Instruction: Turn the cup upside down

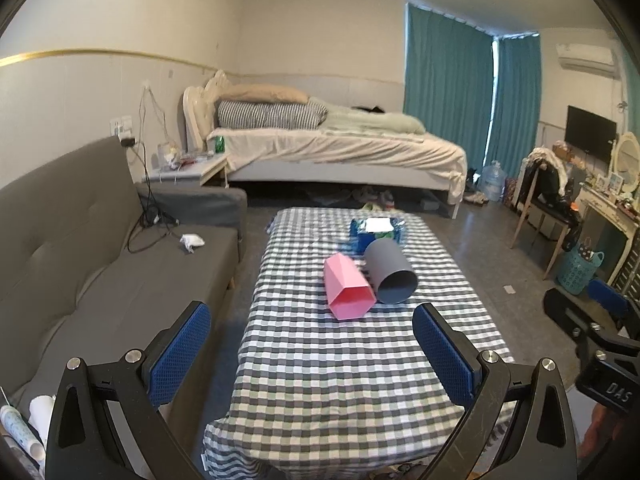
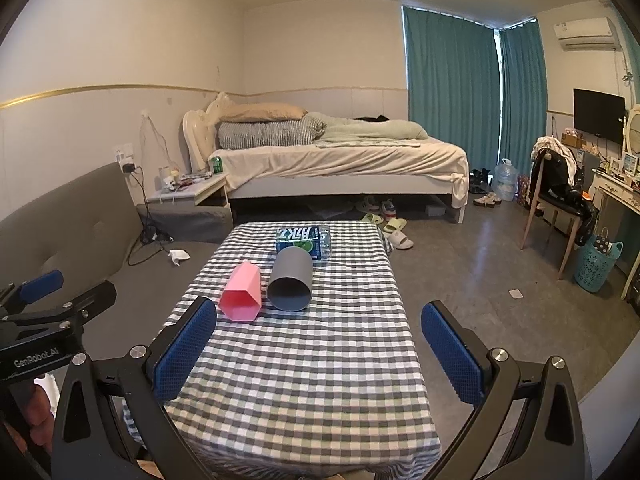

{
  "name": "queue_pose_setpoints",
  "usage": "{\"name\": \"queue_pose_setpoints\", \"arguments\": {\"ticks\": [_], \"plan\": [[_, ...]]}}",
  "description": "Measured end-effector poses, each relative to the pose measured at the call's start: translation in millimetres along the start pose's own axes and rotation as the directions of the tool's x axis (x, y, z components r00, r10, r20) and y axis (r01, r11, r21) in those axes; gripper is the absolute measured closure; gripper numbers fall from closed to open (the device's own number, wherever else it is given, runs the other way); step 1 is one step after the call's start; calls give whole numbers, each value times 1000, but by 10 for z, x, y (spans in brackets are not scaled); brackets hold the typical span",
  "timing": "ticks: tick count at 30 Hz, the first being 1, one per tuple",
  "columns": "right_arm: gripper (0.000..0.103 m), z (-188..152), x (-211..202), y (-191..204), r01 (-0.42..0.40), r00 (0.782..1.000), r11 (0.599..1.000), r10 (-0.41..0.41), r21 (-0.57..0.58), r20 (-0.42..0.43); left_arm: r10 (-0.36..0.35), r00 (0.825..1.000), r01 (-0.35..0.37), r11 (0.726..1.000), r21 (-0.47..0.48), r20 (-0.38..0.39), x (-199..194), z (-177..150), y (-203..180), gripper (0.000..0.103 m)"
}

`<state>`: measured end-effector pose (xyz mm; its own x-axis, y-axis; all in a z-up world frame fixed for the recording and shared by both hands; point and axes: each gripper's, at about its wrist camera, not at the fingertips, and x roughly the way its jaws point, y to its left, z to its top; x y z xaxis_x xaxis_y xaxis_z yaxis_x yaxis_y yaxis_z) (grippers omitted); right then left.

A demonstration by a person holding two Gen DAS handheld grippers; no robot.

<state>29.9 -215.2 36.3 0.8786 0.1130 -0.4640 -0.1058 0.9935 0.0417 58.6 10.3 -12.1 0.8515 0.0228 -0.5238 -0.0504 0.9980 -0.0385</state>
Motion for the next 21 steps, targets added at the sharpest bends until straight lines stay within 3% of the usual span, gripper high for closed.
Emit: {"name": "queue_pose_setpoints", "arguments": {"ticks": [7, 13, 18, 21], "plan": [[0, 309, 686, -47, -29, 998, 1000, 28, -12, -49, 19, 993, -24, 999, -39, -114, 767, 95, 71, 0], [0, 838, 1667, -105, -102, 985, 991, 89, -83, -147, 82, 983, -83, 997, 0, -165, 1441, 335, 105, 0], [0, 1152, 2574, -73, -234, 956, 919, 158, -318, -248, 104, 981, -101, 994, 30, -164, 1906, 585, 170, 0], [0, 1203, 3108, -103, -314, 922, 855, 171, -412, -348, 109, 978, -103, 994, 43, -176, 2206, 700, 176, 0]]}}
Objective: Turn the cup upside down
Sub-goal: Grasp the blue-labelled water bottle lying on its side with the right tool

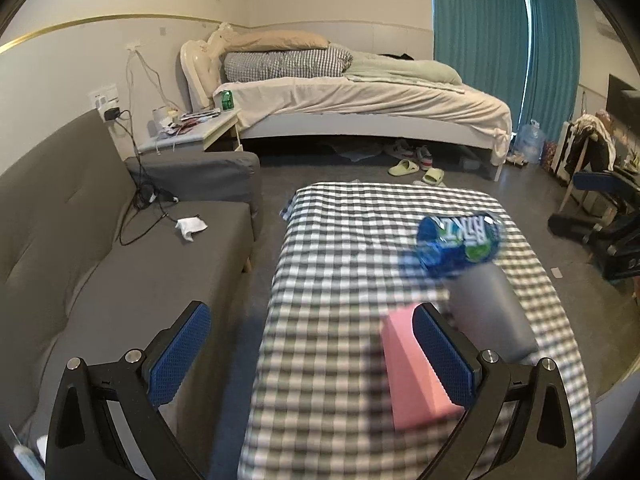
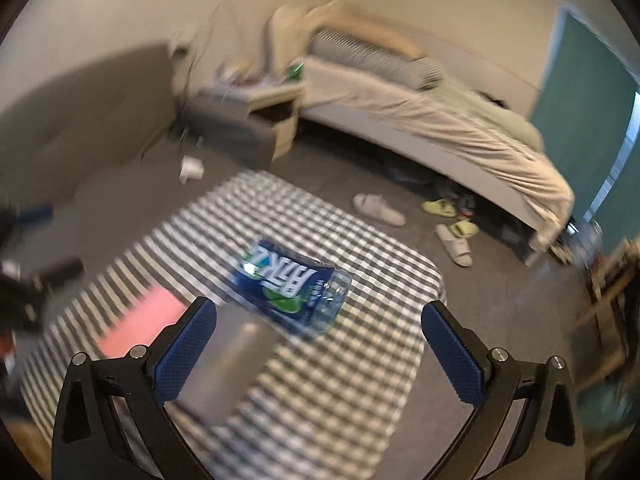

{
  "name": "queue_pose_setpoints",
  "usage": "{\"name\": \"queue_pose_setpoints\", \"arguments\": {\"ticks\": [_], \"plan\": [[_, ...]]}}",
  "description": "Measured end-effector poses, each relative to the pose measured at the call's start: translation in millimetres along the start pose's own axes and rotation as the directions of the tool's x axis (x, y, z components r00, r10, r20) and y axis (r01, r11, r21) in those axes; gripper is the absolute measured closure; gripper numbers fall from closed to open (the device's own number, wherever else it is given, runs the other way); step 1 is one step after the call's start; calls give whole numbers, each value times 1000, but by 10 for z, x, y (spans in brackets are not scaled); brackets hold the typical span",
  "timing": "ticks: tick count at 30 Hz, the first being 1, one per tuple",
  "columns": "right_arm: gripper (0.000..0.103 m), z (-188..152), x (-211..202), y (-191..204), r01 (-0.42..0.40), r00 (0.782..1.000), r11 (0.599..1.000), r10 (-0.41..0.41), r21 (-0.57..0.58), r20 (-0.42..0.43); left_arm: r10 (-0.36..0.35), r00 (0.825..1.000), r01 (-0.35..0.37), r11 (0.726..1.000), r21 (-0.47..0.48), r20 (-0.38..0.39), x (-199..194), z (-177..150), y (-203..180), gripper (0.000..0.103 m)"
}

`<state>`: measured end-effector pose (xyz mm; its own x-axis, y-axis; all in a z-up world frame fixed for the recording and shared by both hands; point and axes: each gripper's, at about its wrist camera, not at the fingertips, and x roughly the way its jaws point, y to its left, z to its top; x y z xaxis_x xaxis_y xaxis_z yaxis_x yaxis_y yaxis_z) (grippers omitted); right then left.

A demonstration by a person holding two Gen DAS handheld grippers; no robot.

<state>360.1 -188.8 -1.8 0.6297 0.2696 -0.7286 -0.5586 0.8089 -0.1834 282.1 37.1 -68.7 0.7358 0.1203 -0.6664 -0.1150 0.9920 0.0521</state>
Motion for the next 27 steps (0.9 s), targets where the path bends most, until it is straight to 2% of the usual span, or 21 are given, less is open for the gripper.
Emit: {"name": "queue_pose_setpoints", "arguments": {"ticks": [3, 6, 11, 14, 19, 24, 26, 27], "plan": [[1, 107, 461, -79, -52, 994, 989, 38, -138, -104, -5, 1000, 5, 1000, 16, -31, 266, 128, -68, 0], [9, 206, 843, -78, -93, 980, 951, 36, -293, -195, -5, 999, 7, 999, 32, -54, 444, 203, -146, 0], [11, 259, 1275, 13, -243, 933, 876, 93, -417, -348, -4, 995, 8, 999, 46, -95, 694, 201, -210, 0], [12, 252, 1439, 83, -318, 903, 835, 121, -449, -413, -2, 992, 8, 999, 51, -129, 802, 154, -202, 0], [12, 200, 1749, 136, -363, 869, 817, 124, -449, -478, 22, 988, -18, 999, 28, -156, 904, 145, -128, 0], [13, 228, 2010, 113, -401, 848, 837, 187, -371, -495, 45, 986, -41, 999, 32, -163, 944, 147, -106, 0], [18, 188, 2123, 103, -418, 831, 841, 202, -343, -518, 54, 984, -47, 998, 41, -167, 945, 145, -122, 0], [19, 169, 2180, 70, -413, 830, 850, 204, -327, -519, 55, 984, -48, 998, 45, -168, 941, 148, -128, 0]]}}
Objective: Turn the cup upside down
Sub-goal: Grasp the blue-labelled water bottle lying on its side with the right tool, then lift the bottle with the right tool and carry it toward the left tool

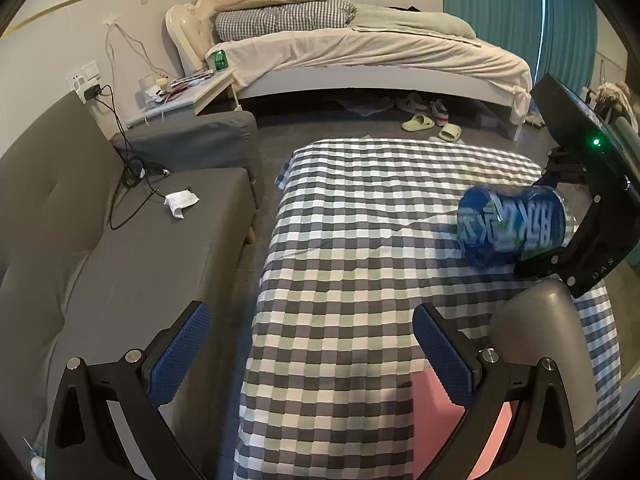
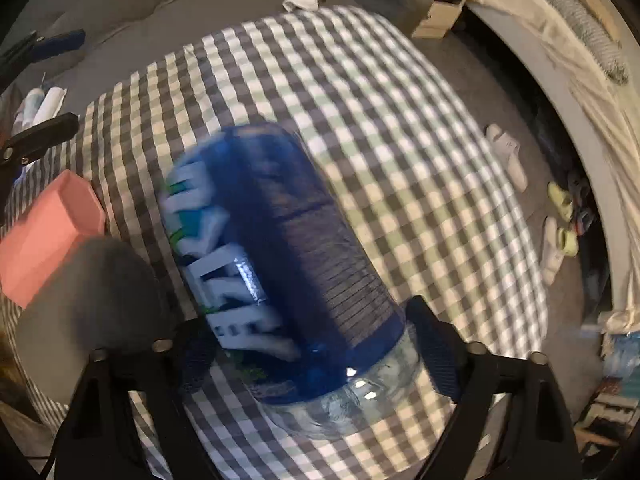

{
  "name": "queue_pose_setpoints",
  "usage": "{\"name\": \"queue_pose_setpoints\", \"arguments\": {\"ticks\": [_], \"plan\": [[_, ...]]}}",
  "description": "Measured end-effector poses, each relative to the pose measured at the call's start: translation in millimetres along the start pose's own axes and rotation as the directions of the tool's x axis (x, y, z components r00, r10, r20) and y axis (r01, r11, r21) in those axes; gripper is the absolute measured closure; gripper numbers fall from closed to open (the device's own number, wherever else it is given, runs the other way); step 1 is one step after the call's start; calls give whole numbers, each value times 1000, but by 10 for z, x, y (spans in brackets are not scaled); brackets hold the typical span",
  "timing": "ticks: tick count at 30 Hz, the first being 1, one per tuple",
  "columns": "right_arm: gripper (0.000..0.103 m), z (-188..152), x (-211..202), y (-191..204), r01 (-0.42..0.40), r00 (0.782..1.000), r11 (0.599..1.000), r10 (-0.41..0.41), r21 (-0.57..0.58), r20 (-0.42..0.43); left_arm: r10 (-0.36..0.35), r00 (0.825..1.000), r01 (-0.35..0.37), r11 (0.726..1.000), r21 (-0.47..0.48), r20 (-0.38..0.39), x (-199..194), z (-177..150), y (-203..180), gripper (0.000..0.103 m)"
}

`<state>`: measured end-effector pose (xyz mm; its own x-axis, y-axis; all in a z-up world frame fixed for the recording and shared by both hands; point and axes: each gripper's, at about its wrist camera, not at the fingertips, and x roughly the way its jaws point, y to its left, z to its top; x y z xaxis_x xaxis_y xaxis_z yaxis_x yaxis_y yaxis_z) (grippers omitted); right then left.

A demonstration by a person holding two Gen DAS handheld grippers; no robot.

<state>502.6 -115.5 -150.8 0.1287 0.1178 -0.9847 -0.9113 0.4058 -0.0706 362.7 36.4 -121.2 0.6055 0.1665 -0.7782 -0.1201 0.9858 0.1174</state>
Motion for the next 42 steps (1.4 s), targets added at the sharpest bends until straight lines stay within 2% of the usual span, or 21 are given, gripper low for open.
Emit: {"name": "queue_pose_setpoints", "arguments": {"ticks": [3, 9, 12, 15, 18, 21, 22, 24, 27, 31, 33, 35, 40, 42], "plan": [[21, -72, 12, -84, -37, 999, 997, 35, 65, 28, 8, 1000, -8, 1000, 14, 6, -58, 14, -30, 0], [24, -575, -420, -172, -25, 991, 977, -4, 214, 135, 19, 1000, -20, 1000, 18, 25, -276, 48, -40, 0], [26, -861, -701, -90, 6, 983, 946, -65, 325, 172, 8, 999, -8, 1000, 16, 41, -476, 51, -43, 0], [26, -1268, -1078, 130, -6, 979, 902, -83, 432, 187, -1, 998, -1, 1000, 23, 69, -709, 31, -53, 0], [26, -1578, -1423, 566, -14, 975, 846, -106, 534, 194, -33, 994, 32, 999, 15, 101, -1041, -25, -46, 0], [26, -1844, -1708, 1081, 15, 978, 779, -141, 627, 152, -75, 988, 75, 997, 2, 132, -1345, -108, -18, 0], [26, -1951, -1807, 1231, 12, 975, 738, -159, 675, 157, -92, 985, 93, 996, -4, 147, -1493, -174, 4, 0], [26, -2112, -1887, 1592, -44, 974, 641, -143, 766, 175, -117, 980, 122, 992, -16, 161, -1697, -305, 47, 0], [26, -2173, -1876, 2123, -72, 968, 554, -160, 830, 191, -137, 978, 144, 989, -31, 159, -1883, -560, 131, 0], [26, -2067, -1737, 2767, -112, 954, 501, -188, 858, 234, -137, 983, 145, 988, -56, 126, -1981, -1043, 253, 0], [26, -1975, -1581, 2999, -108, 955, 483, -193, 869, 226, -124, 988, 131, 989, -72, 94, -1941, -1297, 308, 0], [26, -1958, -1379, 3145, -97, 956, 442, -208, 892, 207, -113, 992, 118, 988, -100, 61, -1871, -1502, 360, 0], [26, -1880, -1052, 3158, -117, 963, 352, -187, 929, 193, -81, 996, 86, 982, -165, 33, -1728, -1772, 424, 0], [26, -1816, -992, 3115, -103, 962, 360, -202, 927, 185, -64, 998, 67, 984, -165, 23, -1695, -1804, 432, 0]]}}
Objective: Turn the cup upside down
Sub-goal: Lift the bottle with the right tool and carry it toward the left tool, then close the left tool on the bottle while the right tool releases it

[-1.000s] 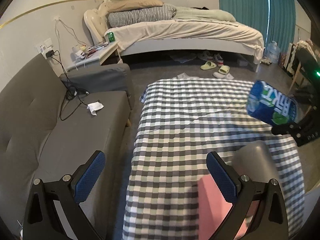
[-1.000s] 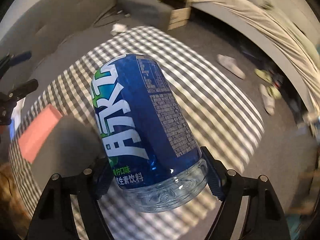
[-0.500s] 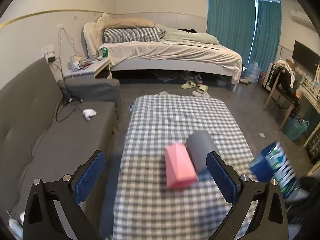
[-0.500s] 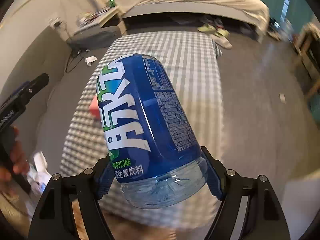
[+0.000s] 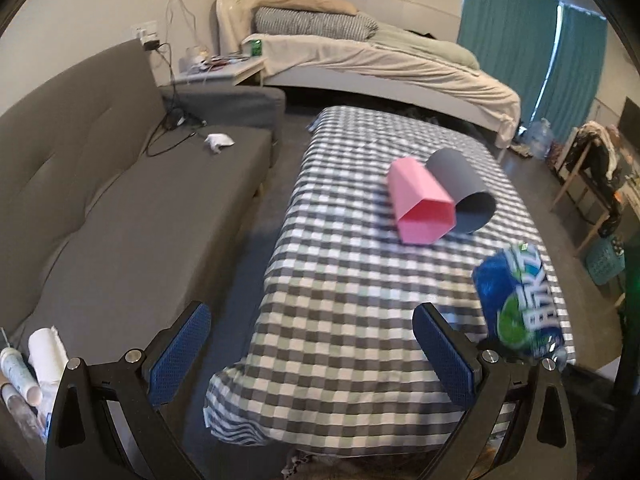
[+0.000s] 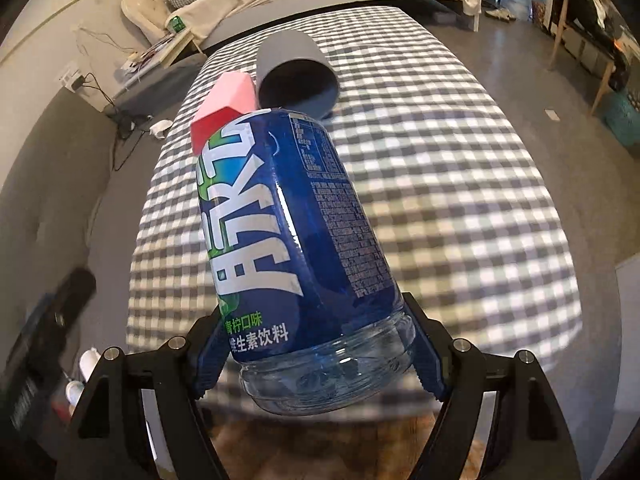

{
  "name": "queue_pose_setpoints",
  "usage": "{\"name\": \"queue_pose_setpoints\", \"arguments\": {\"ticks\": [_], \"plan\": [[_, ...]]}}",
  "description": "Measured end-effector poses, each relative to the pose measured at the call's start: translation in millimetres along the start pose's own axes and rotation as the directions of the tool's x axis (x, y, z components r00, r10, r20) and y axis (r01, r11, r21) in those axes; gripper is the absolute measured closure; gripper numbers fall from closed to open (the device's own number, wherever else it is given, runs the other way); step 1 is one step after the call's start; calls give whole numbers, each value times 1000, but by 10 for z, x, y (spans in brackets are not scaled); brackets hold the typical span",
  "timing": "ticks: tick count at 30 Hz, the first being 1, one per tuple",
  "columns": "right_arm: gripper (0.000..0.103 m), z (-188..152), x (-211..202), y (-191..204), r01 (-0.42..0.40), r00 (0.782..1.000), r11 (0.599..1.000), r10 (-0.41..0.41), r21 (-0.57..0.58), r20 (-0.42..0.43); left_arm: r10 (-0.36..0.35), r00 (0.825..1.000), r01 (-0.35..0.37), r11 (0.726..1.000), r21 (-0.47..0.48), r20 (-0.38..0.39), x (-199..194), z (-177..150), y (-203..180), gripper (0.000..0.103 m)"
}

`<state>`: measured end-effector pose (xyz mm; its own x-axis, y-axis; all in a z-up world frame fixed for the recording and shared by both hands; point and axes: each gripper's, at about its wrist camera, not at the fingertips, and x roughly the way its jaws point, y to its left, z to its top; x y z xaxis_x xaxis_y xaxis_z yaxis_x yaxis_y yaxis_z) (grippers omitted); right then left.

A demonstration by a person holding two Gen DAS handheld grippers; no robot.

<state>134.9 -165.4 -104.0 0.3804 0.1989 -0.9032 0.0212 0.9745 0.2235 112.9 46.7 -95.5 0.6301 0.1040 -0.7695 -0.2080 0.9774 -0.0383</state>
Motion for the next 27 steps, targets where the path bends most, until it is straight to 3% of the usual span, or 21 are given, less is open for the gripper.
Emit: {"name": "queue_pose_setpoints", "arguments": {"ticks": [2, 5, 7, 12, 15, 20, 23, 27], "plan": [[26, 56, 63, 42, 20, 1000, 1000, -20, -16, 7, 23, 1000, -23, 1000, 8, 12, 9, -7, 19, 0], [23, 96, 175, 71, -16, 1000, 1000, 16, -8, -19, 48, 999, -48, 999, 12, 17, 20, 31, 22, 0], [9, 70, 200, 98, -24, 999, 1000, 23, -19, -23, 52, 999, -52, 999, 11, 16, 13, 56, 30, 0], [2, -7, -192, 76, -58, 992, 994, 67, -89, 103, 64, 996, -65, 998, 18, 61, -147, 112, -35, 0], [1, -43, -529, -22, -43, 977, 991, 68, -126, 201, 58, 995, -59, 998, 10, 86, -257, 85, -142, 0], [1, -111, -936, -401, 93, 940, 985, -38, -147, 339, 14, 995, -13, 1000, -7, 94, -338, -21, -426, 0], [1, -138, -1054, -673, 151, 912, 982, -95, -111, 400, -50, 998, 51, 999, -14, 45, -261, -122, -654, 0], [1, -177, -1133, -1020, 126, 897, 992, -100, -32, 430, -118, 993, 118, 993, 12, -28, -96, -270, -985, 0]]}}
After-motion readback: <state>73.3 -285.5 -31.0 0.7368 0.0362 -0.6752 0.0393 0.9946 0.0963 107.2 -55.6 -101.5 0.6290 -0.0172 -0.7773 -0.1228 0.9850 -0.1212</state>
